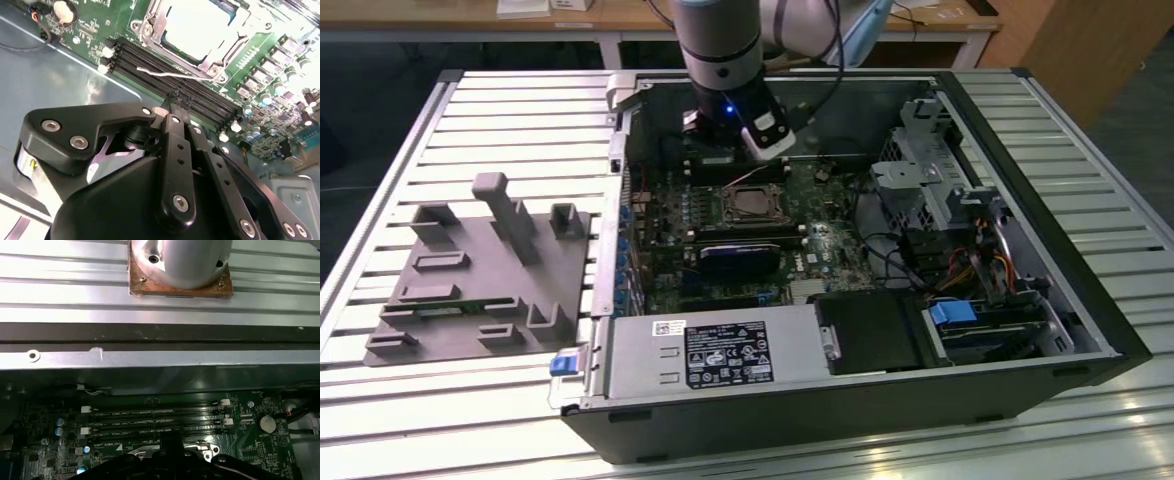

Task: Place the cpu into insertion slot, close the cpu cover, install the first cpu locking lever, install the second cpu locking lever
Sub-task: 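Install the first cpu locking lever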

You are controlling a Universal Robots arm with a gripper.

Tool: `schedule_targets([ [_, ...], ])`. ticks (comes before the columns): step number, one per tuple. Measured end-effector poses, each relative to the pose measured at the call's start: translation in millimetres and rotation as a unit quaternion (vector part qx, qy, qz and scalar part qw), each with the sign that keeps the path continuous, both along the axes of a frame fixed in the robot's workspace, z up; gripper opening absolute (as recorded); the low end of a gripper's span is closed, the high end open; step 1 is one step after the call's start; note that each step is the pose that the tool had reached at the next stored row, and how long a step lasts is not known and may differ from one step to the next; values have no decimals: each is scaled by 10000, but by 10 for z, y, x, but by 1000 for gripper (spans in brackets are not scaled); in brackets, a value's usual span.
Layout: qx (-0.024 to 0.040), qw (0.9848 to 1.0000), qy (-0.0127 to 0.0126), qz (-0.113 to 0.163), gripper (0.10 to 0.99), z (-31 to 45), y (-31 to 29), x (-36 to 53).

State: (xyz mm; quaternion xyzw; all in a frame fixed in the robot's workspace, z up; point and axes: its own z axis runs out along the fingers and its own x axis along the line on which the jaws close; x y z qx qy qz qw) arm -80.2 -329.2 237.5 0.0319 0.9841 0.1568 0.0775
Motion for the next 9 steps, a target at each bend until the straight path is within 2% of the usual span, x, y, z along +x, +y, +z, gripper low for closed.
schedule_targets([
  [6, -103, 9996, -19, -279, 106, -43, 0, 0],
  [9, -128, 9989, -20, -441, 106, -69, 1, 0],
])
